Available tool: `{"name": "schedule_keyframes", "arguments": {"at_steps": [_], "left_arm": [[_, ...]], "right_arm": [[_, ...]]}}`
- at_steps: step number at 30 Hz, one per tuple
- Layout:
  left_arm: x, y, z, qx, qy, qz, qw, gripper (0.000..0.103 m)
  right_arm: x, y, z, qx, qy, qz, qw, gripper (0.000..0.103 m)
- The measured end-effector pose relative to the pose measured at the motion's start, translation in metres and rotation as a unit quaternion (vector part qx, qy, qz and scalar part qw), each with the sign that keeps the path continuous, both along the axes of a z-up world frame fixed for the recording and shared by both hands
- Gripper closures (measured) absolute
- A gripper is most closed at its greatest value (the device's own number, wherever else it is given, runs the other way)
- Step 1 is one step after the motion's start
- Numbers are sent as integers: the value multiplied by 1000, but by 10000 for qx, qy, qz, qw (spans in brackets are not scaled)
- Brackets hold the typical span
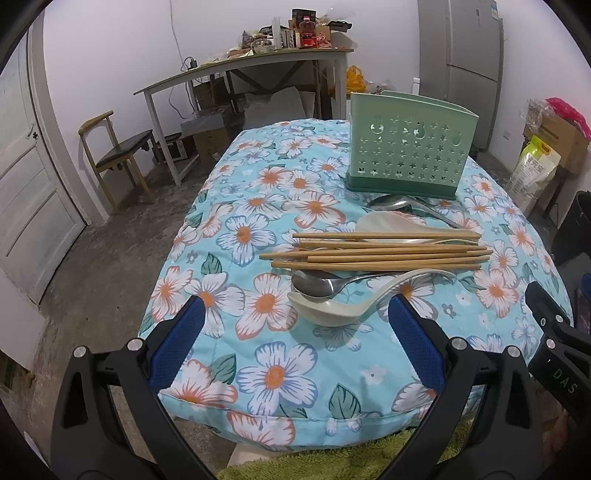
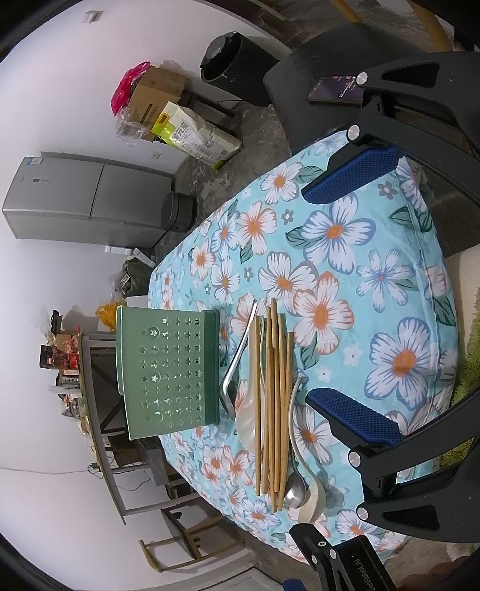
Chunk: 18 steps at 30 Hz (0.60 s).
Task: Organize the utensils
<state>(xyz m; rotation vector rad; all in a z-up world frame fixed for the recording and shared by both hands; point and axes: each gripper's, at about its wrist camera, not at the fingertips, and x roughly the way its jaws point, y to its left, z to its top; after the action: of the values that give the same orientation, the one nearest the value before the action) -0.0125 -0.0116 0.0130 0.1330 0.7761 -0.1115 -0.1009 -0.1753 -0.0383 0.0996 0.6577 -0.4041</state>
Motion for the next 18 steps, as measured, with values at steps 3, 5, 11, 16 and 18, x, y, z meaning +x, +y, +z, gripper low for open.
{"name": "schedule_keyframes", "arguments": {"at_steps": [3, 5, 11, 16, 18], "left_arm": [[0, 0, 0, -10, 4, 10, 10000, 7], [0, 0, 0, -5, 1, 7, 10000, 7], [0, 0, 0, -3, -4, 2, 10000, 7], [0, -1, 0, -3, 8, -6, 10000, 7], [0, -1, 0, -7, 5, 3, 10000, 7]], "right_arm": [[0, 0, 0, -15, 6, 10, 10000, 6], [1, 1, 0, -19, 10, 18, 10000, 6], [0, 2, 0, -26, -7, 18, 10000, 6], [0, 2, 1, -30, -5, 22, 10000, 6], [0, 2, 1, -37, -10, 22, 10000, 6]]}}
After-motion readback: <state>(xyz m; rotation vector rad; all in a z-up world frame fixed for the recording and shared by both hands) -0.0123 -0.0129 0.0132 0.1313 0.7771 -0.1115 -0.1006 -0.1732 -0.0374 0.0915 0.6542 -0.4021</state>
